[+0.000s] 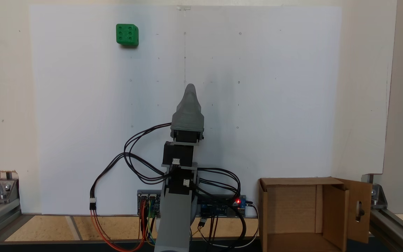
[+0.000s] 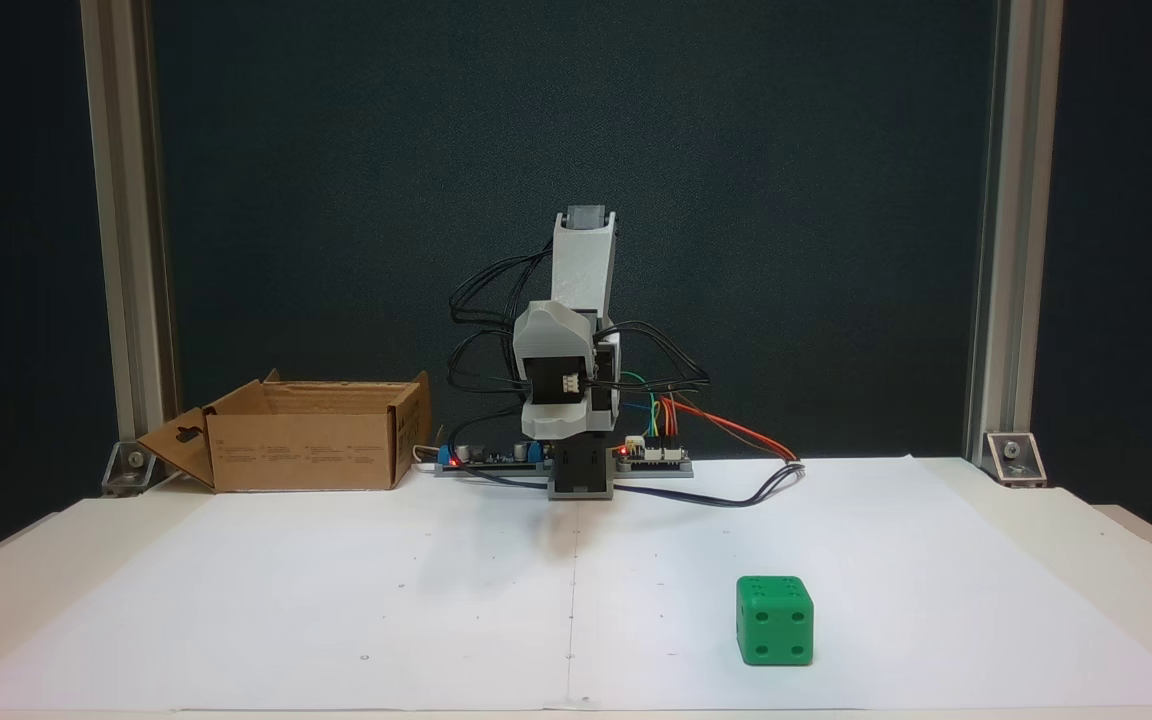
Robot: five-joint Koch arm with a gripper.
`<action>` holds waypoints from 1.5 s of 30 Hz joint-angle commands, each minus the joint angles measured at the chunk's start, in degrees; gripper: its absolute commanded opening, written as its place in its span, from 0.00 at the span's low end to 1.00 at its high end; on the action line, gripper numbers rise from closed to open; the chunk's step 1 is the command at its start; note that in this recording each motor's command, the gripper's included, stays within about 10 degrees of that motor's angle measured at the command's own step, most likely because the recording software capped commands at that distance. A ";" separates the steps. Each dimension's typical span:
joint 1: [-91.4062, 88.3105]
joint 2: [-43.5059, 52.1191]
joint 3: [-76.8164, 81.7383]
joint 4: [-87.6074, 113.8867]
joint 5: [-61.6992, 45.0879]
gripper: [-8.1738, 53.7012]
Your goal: Grasp a green dice and put it in the bin.
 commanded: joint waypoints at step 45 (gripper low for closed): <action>-30.85 -34.37 -98.53 155.72 24.70 0.86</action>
